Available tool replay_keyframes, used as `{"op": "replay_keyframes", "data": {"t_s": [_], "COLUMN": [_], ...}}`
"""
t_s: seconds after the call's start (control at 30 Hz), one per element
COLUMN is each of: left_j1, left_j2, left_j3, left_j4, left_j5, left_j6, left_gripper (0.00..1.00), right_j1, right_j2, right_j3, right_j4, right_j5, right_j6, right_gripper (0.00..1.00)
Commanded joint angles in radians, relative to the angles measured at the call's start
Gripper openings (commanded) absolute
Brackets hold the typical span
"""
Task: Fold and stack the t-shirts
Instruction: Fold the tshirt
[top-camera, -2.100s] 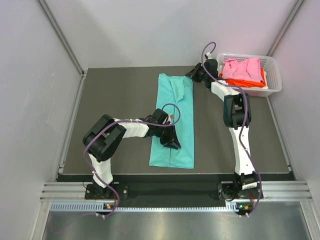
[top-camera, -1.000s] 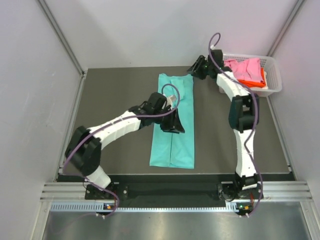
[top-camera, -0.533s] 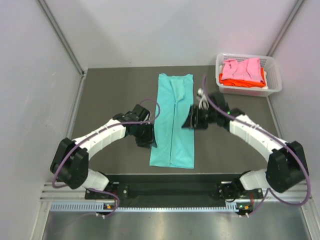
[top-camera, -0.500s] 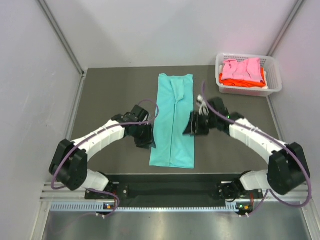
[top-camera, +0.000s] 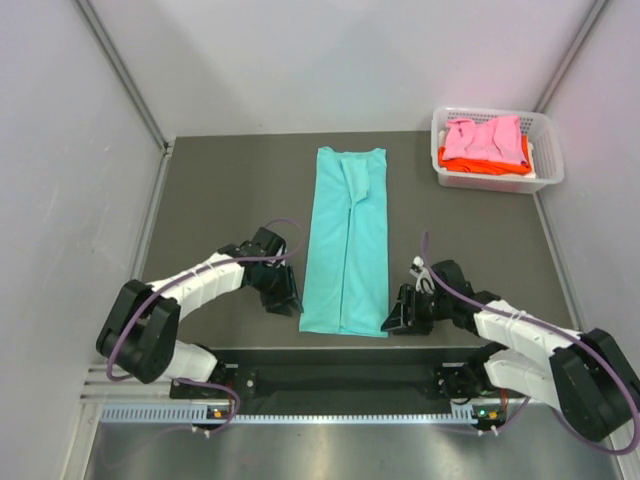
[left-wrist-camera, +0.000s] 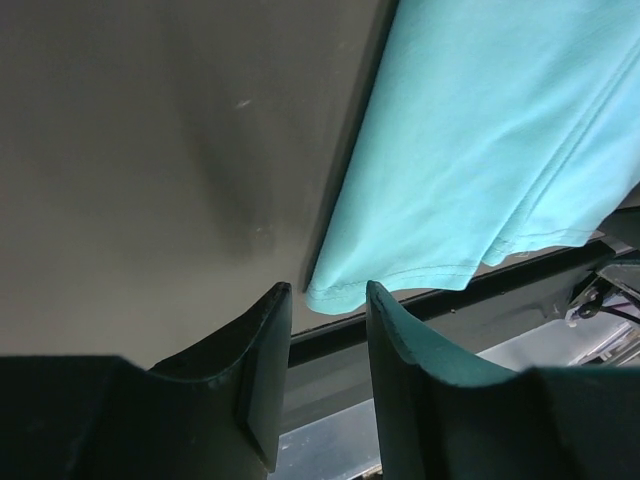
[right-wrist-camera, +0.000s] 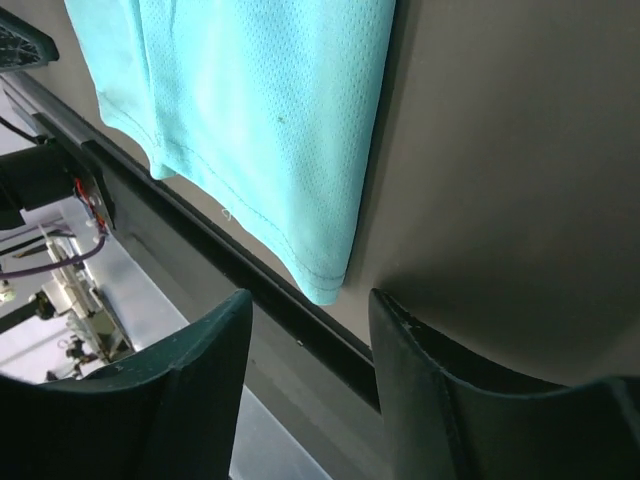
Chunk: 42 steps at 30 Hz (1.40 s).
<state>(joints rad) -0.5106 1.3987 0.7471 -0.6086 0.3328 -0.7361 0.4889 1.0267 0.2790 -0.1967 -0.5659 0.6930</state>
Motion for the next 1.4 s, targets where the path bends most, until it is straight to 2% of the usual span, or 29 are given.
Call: {"op": "replay_keyframes", "data": {"t_s": [0.0, 0.1, 0.43, 0.53, 0.87, 1.0, 1.1, 1.17, 1.23, 1.3, 1.37], "left_j1": [0.003, 0.001, 0.001, 0.001, 0.001, 0.001, 0.001, 0.001, 0.001, 0.001, 0.001], "left_j2": [-0.006, 0.023, 0.052, 0.065, 0.040, 0.039, 0.046, 0.046, 0.043, 0.036, 0.019], "left_j3": [-0.046, -0.058, -0.117, -0.135, -0.186, -0.196, -0.192, -0.192, -0.183, -0.172, -0.137], "left_j4": [0.085, 0.095, 0.147, 0.182, 0.177, 0.191, 0.191, 0.193, 0.199, 0.208, 0.208], "left_j5": [0.026, 0.026, 0.046, 0.089, 0.086, 0.087, 0.087, 0.086, 0.089, 0.097, 0.091], "left_j6": [-0.019, -0.011, -0.014, -0.019, -0.016, -0.026, -0.029, -0.028, -0.028, -0.042, -0.061], "left_gripper": [0.41, 0.40, 0.38, 0.38, 0.37, 0.33, 0.23, 0.11, 0.00, 0.00, 0.00], "right_j1": [0.008, 0.008, 0.008, 0.008, 0.008, 0.008, 0.010, 0.008, 0.008, 0.008, 0.008], "right_j2": [0.042, 0.050, 0.062, 0.085, 0.065, 0.085, 0.110, 0.111, 0.110, 0.089, 0.066], "right_j3": [-0.007, -0.020, -0.043, -0.049, -0.063, -0.061, -0.054, -0.052, -0.044, -0.029, -0.008], "right_j4": [0.157, 0.183, 0.177, 0.189, 0.189, 0.189, 0.190, 0.191, 0.189, 0.178, 0.149], "right_j5": [-0.026, -0.014, 0.001, -0.009, -0.012, -0.014, -0.017, -0.022, -0.023, -0.017, 0.004], "right_j6": [0.036, 0.046, 0.054, 0.059, 0.068, 0.068, 0.060, 0.059, 0.056, 0.054, 0.051], "right_gripper": [0.51, 0.46, 0.38, 0.35, 0.31, 0.26, 0.19, 0.16, 0.09, 0.00, 0.00]}}
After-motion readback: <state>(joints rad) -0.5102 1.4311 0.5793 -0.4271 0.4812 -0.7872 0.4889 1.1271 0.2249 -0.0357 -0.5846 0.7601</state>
